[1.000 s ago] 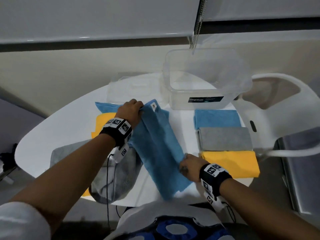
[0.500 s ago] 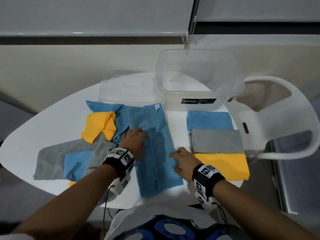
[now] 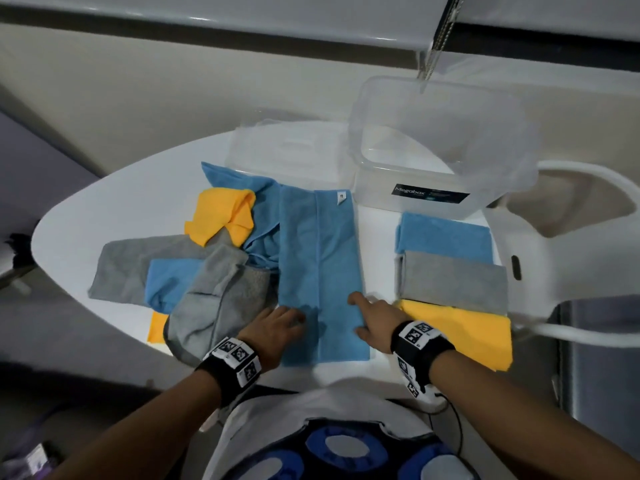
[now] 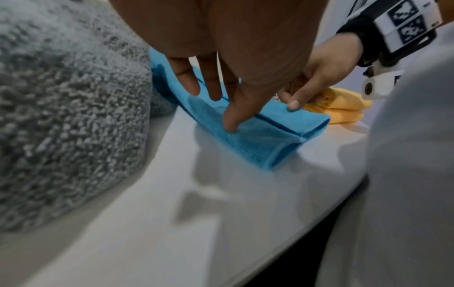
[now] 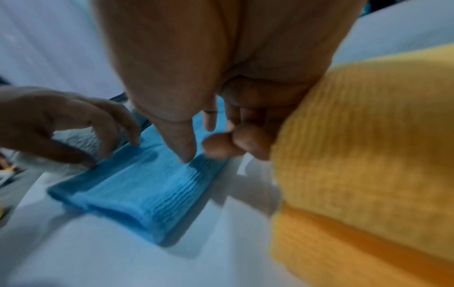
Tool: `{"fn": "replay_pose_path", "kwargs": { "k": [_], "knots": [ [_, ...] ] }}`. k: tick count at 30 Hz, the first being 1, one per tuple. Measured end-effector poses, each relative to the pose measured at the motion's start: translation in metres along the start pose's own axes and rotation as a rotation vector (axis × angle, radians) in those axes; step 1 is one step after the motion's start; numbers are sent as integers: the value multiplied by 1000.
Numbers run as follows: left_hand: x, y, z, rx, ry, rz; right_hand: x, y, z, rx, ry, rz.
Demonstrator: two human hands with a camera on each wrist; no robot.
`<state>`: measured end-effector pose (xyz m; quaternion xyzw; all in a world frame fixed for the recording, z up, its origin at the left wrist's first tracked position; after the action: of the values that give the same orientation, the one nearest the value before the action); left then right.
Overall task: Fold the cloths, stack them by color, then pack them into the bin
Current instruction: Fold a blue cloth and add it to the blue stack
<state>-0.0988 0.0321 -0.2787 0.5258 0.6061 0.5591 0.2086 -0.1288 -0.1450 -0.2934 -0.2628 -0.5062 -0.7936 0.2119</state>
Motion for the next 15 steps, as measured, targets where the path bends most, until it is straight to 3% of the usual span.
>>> {"fn": "replay_pose_path", "kwargs": {
  "k": [4, 6, 9, 15],
  "knots": [
    [6, -15, 13, 137, 76, 72, 21, -1, 18, 263, 218, -128],
    [12, -21, 15, 159, 104, 122, 26, -13, 21, 382, 312, -103],
    [21, -27, 15, 120, 116, 165, 30, -25, 15, 415, 308, 4],
    [25, -25, 9, 110, 129, 129, 31, -22, 16, 453, 271, -60]
  ]
}}
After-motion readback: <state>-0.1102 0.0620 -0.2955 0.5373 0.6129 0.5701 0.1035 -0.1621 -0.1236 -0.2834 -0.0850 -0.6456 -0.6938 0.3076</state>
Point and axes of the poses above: each hand's wrist, its own x-axis away from the middle knuckle, its own y-axis out of the back of the hand, z = x × y, the point moved 9 cm from there along -x, towards the middle knuckle, and after that the axes turned 5 degrees about -y, right-handed, at the moved point
